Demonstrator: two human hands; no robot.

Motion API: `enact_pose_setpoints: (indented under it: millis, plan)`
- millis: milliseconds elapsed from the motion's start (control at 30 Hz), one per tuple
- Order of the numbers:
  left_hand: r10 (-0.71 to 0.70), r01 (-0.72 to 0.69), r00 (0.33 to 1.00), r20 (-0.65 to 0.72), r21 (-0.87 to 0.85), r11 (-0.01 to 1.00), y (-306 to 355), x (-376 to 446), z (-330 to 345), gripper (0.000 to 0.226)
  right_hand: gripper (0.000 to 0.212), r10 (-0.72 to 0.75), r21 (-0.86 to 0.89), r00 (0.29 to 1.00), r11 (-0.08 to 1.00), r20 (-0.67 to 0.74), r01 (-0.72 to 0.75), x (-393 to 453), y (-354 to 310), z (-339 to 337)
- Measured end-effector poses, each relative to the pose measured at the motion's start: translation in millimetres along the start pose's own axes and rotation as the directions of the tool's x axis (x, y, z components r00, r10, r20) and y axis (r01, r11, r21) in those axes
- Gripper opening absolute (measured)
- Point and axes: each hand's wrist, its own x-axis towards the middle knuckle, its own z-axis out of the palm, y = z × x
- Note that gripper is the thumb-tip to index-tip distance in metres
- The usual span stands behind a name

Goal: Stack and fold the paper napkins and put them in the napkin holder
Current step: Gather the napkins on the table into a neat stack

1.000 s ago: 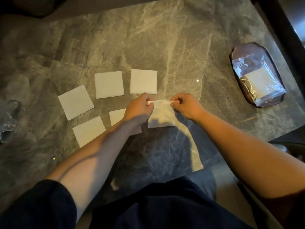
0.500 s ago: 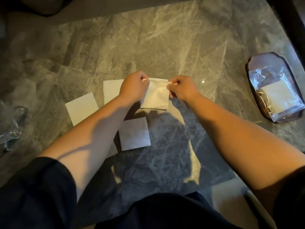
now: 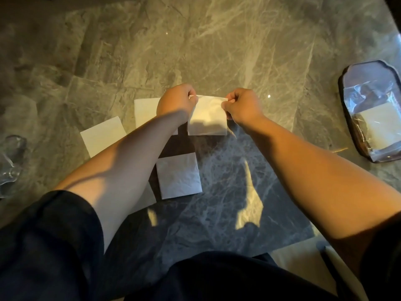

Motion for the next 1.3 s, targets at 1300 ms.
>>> enact_pose_setpoints:
  millis: [1300]
  plan:
    - [0.194, -0.199, 0.980, 0.046, 0.252, 0.947, 0.9, 11.6, 0.8, 0.011, 0.020, -0.047, -0.434, 0.986, 0.894, 0.160, 0.113, 11.3, -19.2, 0.9]
